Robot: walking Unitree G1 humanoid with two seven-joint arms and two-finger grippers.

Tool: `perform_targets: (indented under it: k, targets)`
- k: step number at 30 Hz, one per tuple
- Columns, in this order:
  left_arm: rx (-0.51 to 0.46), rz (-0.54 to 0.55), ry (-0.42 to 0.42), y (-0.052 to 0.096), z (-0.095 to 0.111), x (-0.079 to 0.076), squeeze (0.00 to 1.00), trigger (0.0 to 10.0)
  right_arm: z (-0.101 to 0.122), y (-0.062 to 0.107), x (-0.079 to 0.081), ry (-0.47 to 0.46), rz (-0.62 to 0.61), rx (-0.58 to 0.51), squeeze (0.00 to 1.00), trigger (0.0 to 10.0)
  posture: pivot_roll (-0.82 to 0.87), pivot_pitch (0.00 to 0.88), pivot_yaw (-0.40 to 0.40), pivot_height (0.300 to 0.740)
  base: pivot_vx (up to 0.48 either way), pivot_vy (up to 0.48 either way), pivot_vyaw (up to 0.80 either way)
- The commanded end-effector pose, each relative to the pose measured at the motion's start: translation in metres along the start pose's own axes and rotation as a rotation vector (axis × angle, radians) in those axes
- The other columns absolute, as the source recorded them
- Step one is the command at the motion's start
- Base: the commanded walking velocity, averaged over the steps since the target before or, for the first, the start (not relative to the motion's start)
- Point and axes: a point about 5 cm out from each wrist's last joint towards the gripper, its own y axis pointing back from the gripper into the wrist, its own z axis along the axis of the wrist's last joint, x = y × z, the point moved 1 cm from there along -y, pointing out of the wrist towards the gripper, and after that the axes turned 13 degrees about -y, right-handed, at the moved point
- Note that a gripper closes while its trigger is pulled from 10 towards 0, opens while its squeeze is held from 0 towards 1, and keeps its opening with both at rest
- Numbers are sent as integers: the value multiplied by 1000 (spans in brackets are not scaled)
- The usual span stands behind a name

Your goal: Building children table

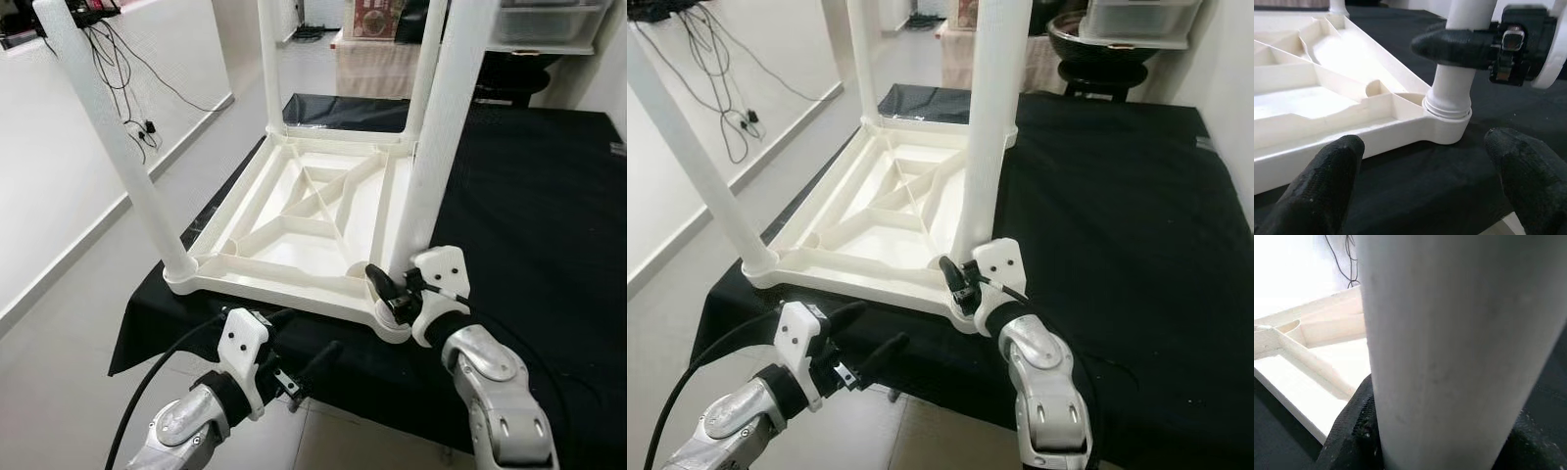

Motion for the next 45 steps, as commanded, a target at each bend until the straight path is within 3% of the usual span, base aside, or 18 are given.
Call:
perform_targets:
  k: [1,2,3,7,8,9,11,13,14,15,16,17,26,28,30,31,32,45]
  targets:
    - [14,6,-7,2,-3,1,0,10000,-33,2,-7,-5,-48,164,0,0,-20,148,43,740,0,0,0]
    - [14,6,-7,2,-3,1,0,10000,-33,2,-7,-5,-48,164,0,0,-20,148,43,740,0,0,0]
    - [13,12,-6,2,-3,2,0,10000,-30,0,-2,5,-49,161,0,4667,-20,147,44,740,0,0,0]
    - [13,12,-5,2,-3,2,0,10000,-27,0,0,19,-59,154,0,4667,-20,147,44,740,0,0,0]
    - [13,7,-5,1,-3,2,0,10000,-23,-5,3,3,21,144,1000,10000,-14,147,49,740,0,0,0]
    - [13,7,-5,1,-3,2,0,10000,-23,-5,3,3,21,144,1000,10000,-14,147,49,740,0,0,0]
    - [13,-2,-5,1,-2,1,0,10000,-8,-14,6,-10,246,104,1000,10000,-13,147,50,740,0,0,0]
    - [13,-2,-5,1,-2,1,0,10000,-8,-14,6,-10,246,104,1000,10000,-13,147,50,740,0,0,0]
    - [12,-4,-5,0,-2,1,0,10000,-1,-17,5,5,372,98,1000,10000,-4,149,51,740,0,0,0]
    - [11,-6,-5,0,-2,0,0,10000,4,-18,2,38,473,107,251,10000,-4,149,51,740,0,0,0]
    - [11,-6,-5,0,-2,0,0,10000,4,-18,2,38,473,107,251,10000,-4,149,51,740,0,0,0]
    - [11,-6,-7,0,-1,0,0,10000,7,-20,-1,78,561,131,0,10000,14,149,53,740,0,0,0]
    - [10,-8,-17,1,1,-3,0,10000,20,-34,-9,71,732,166,0,10000,50,161,50,740,0,0,0]
    - [9,-9,-18,3,3,-6,0,10000,21,-51,-18,80,737,201,0,10000,69,175,51,740,0,0,0]
    - [10,-10,-19,3,3,-6,0,10000,22,-54,-19,72,746,205,0,10000,69,175,51,740,0,0,0]
    - [10,-11,-18,4,3,-7,0,10000,23,-56,-19,58,761,201,0,7098,76,184,50,740,0,0,0]
    - [10,-12,-18,4,4,-7,0,10000,25,-58,-19,45,773,197,0,235,78,189,48,740,0,0,0]
    - [12,-14,-13,7,5,-9,0,10000,24,-57,-32,8,814,214,0,0,75,203,48,740,0,0,0]
